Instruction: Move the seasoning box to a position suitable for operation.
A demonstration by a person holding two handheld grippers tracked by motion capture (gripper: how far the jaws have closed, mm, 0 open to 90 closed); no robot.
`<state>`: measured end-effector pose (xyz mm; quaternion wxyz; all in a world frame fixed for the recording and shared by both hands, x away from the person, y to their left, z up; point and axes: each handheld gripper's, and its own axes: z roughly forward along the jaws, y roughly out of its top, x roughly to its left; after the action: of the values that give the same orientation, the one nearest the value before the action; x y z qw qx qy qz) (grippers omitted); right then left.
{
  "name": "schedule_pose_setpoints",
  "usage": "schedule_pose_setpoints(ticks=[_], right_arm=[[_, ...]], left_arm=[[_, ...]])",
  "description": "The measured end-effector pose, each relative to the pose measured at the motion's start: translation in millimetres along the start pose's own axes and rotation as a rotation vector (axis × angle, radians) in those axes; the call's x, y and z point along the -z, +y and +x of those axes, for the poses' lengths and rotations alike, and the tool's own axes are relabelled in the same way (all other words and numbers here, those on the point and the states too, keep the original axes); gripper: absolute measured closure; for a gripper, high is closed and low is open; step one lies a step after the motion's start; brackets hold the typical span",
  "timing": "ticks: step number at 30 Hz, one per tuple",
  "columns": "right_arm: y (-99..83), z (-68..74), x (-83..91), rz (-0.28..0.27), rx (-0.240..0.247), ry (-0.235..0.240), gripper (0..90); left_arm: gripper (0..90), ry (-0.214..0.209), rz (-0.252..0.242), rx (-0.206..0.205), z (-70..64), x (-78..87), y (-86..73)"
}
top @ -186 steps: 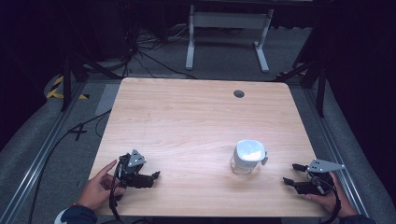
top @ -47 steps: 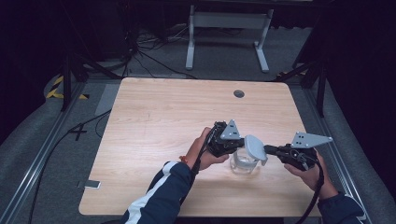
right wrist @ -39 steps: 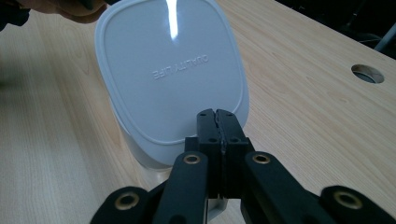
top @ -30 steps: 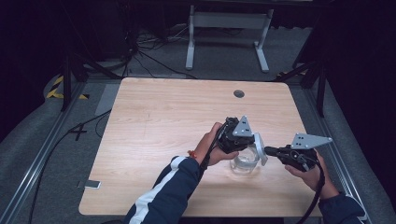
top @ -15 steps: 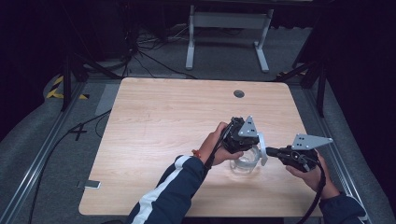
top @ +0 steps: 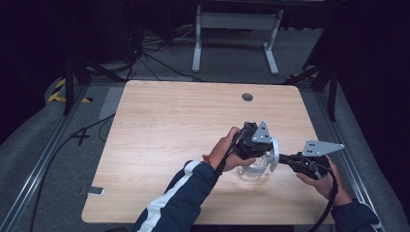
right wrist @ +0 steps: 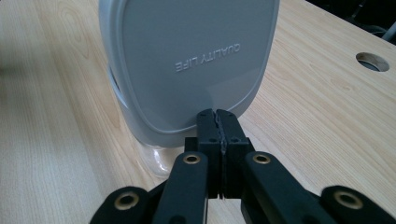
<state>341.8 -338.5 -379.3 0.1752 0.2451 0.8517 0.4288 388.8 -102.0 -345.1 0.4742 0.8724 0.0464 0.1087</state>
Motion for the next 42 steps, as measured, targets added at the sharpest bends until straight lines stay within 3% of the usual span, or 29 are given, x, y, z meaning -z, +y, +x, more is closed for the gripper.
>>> schedule_pose_setpoints(ticks=[4,5,9,16,20,26,37,40,42], right_arm=[[0.1,0.0,-0.1,0.008,0.005,-0.001,89.3],[-0.1,-0.1,0.0,0.008,0.004,0.0,89.0],[-0.8,-0.1,0.4,0.011,0.001,-0.003,87.0],[-2.9,-1.5,2.4,0.012,0.002,-0.008,84.2],[-4.5,-2.8,4.4,0.014,-0.004,-0.011,82.1],[-5.8,-4.3,5.5,0.013,-0.01,-0.018,81.2],[-6.0,-6.2,5.3,0.016,-0.015,-0.016,82.5],[-5.8,-6.4,5.6,0.02,-0.012,-0.023,82.4],[-5.6,-6.6,6.8,0.022,-0.013,-0.026,82.3]], left_arm=[[83.8,0.002,0.0,0.014,-0.1,-1.3,0.2],[83.8,0.007,0.004,-0.001,0.8,-1.7,0.8],[83.8,-0.005,-0.002,0.008,0.0,-4.1,3.0],[82.5,-0.004,0.01,-0.015,0.1,-7.6,5.7],[80.6,0.002,0.005,0.011,0.1,-6.9,4.5],[76.3,0.014,0.007,0.017,2.9,-3.7,2.1],[67.9,0.091,-0.006,0.038,1.5,29.5,-15.1],[66.5,0.113,0.01,0.015,1.9,43.7,-22.8],[64.9,0.126,0.03,0.022,1.1,54.2,-29.4]])
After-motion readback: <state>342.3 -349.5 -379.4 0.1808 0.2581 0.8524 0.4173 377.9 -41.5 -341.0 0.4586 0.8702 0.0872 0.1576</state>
